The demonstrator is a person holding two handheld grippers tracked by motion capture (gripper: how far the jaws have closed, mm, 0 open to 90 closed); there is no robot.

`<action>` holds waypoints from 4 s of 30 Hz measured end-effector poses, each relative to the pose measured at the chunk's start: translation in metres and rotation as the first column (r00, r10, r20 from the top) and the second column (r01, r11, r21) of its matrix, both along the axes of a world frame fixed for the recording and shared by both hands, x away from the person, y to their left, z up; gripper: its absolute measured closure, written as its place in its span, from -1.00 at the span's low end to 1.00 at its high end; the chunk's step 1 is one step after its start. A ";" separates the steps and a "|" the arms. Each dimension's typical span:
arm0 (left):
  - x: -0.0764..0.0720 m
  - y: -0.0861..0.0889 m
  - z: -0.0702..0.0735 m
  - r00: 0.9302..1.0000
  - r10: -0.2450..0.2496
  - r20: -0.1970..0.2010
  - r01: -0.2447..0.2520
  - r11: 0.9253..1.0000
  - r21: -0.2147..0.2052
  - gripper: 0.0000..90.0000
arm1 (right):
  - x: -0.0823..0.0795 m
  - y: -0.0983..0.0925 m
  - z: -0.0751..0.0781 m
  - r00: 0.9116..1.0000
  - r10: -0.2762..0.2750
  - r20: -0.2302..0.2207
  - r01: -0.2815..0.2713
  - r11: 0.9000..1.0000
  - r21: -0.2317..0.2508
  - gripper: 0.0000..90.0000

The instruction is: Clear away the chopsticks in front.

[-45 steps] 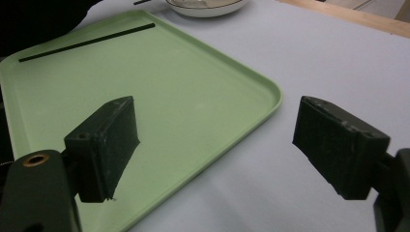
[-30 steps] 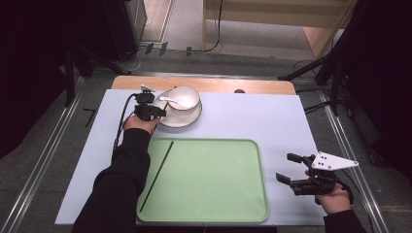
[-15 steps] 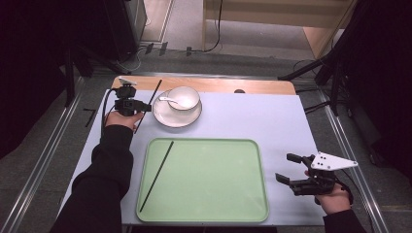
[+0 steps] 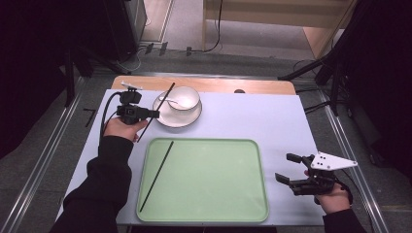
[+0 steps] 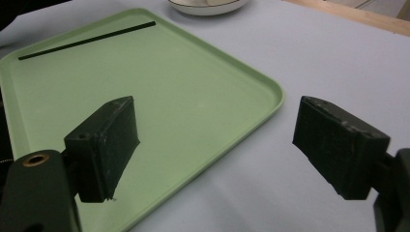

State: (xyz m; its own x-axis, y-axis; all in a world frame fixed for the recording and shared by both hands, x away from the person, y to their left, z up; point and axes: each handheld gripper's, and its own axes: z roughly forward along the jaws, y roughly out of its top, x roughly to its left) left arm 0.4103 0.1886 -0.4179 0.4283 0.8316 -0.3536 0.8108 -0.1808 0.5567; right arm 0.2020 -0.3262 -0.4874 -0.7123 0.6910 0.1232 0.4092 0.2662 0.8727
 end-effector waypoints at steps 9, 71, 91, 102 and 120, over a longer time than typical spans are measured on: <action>-0.037 0.000 -0.019 0.999 -0.039 -0.010 0.039 0.999 -0.013 0.92 | 0.004 0.002 0.000 1.000 0.009 0.000 -0.009 1.000 0.000 -0.63; -0.153 -0.017 -0.088 0.991 0.051 -0.123 -0.044 0.997 0.058 0.91 | 0.007 0.006 0.002 1.000 0.026 0.012 -0.026 1.000 0.000 -0.63; -0.147 -0.008 -0.085 0.990 0.043 -0.134 -0.035 0.998 0.061 0.70 | 0.007 0.006 0.002 1.000 0.029 0.010 -0.029 1.000 -0.002 -0.63; -0.139 0.002 -0.073 0.991 -0.019 -0.135 0.016 1.000 -0.026 0.28 | 0.008 0.008 0.001 0.999 0.038 0.009 -0.038 0.999 -0.006 -0.63; -0.127 0.058 -0.049 0.977 -0.203 0.059 0.203 0.979 0.017 -0.22 | 0.007 0.007 0.001 0.999 0.039 0.004 -0.039 0.999 -0.001 -0.63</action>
State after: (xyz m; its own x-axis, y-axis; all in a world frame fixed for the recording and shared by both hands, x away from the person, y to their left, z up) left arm 0.2837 0.2463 -0.4664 0.6087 0.7289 -0.3134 0.7216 -0.3445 0.6005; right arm 0.2086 -0.3191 -0.4869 -0.7392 0.6627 0.1196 0.3950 0.2829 0.8740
